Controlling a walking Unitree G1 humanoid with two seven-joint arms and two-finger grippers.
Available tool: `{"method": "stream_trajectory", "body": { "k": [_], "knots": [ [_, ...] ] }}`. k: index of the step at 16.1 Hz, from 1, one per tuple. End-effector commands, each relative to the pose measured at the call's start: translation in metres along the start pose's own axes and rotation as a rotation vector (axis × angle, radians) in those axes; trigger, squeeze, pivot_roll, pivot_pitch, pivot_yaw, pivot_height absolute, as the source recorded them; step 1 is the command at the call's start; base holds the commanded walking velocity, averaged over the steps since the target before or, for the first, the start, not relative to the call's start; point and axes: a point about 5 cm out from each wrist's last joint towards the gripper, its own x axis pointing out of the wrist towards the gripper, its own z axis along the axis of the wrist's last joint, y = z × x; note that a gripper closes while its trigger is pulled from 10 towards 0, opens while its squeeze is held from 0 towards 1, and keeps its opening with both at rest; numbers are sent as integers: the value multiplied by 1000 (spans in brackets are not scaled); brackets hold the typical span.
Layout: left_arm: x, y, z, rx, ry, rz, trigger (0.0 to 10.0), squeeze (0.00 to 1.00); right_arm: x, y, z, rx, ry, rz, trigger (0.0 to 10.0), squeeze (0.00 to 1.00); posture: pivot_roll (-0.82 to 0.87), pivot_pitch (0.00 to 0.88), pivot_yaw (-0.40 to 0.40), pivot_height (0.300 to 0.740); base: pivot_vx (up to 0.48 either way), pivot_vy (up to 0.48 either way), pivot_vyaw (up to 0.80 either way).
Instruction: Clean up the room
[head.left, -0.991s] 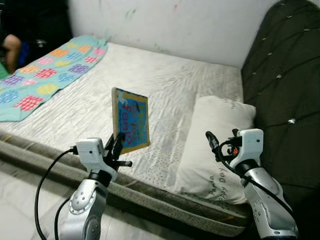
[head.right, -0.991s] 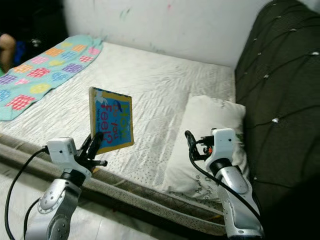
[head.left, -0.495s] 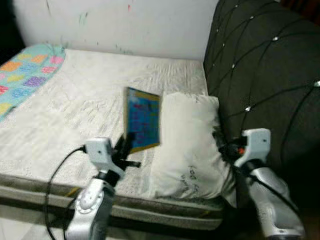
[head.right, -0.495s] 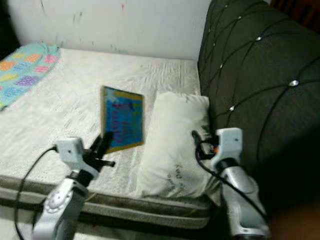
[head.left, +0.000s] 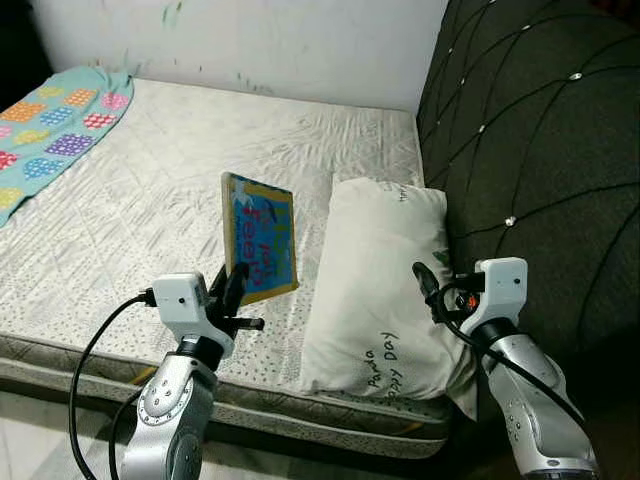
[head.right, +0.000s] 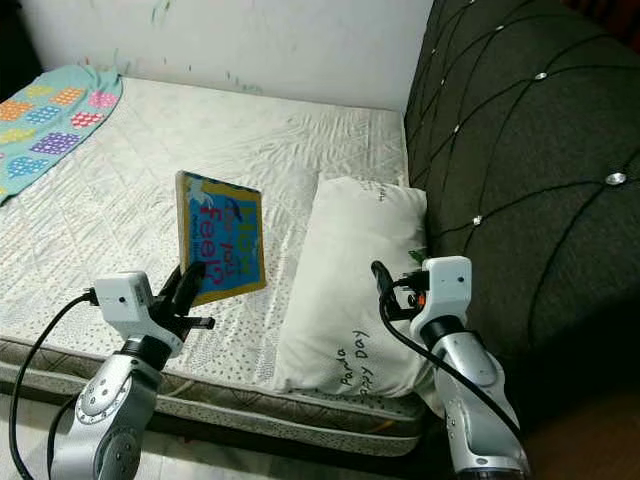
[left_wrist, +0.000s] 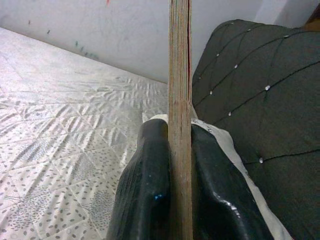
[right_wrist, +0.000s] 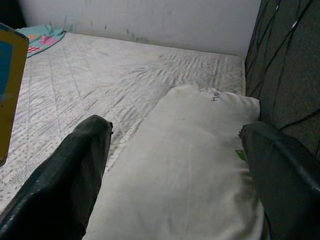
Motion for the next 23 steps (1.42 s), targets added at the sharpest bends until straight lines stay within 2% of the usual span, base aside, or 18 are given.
{"method": "stream_trajectory", "body": {
  "k": [1, 9, 15, 23],
  "knots": [
    [3, -4, 7, 0, -36, -29, 10000, 0, 0, -1, 1, -7, -2, 2, 10000, 0, -65, 9, -31, 740, 0, 480, 0],
    [4, -4, 8, 7, -37, -21, 10000, 0, 1, -1, 2, -12, -3, 5, 10000, 0, -67, 10, -29, 740, 0, 478, 0],
    [3, -8, 12, -12, -72, -69, 10000, 0, 3, 1, 2, -11, -6, 11, 10000, 0, -64, 9, -31, 740, 0, 0, 0],
    [4, -9, 12, -1, -69, -84, 10000, 0, 4, 2, 2, -13, -9, 9, 10000, 0, -66, 10, -26, 740, 281, 0, 0]
  ]
}}
